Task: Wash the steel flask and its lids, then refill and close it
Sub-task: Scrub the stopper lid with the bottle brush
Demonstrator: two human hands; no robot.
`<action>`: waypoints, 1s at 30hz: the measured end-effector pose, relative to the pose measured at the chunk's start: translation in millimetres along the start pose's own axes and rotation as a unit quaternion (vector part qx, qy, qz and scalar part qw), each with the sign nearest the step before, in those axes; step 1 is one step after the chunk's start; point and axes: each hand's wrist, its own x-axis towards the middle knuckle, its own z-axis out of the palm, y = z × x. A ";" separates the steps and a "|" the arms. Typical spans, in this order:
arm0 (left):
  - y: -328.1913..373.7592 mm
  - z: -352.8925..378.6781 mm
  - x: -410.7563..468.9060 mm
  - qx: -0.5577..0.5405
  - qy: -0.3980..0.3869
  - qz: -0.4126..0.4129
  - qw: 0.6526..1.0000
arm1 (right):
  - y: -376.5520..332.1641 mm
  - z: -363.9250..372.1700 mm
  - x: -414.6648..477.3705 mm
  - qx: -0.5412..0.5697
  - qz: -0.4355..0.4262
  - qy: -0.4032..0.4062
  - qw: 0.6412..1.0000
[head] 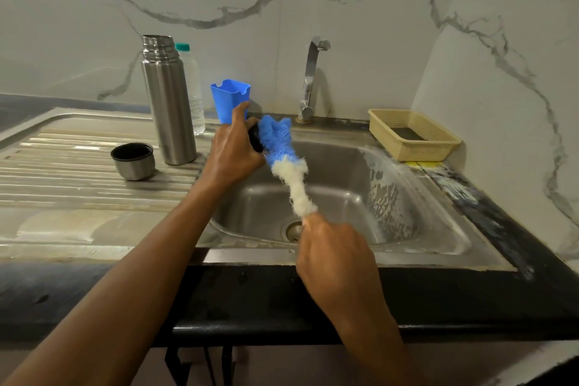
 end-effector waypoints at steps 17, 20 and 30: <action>1.6 1.1 2.8 0.012 -0.002 -0.019 1.000 | 4.3 -9.0 12.1 -0.026 0.015 0.017 0.999; 0.2 -3.1 2.3 0.016 -0.008 -0.009 1.000 | 3.7 -9.9 -10.6 -0.023 0.016 0.009 1.000; 9.4 -2.4 2.0 0.024 -0.012 -0.044 0.999 | -6.0 -5.0 18.6 -0.033 0.021 0.013 0.999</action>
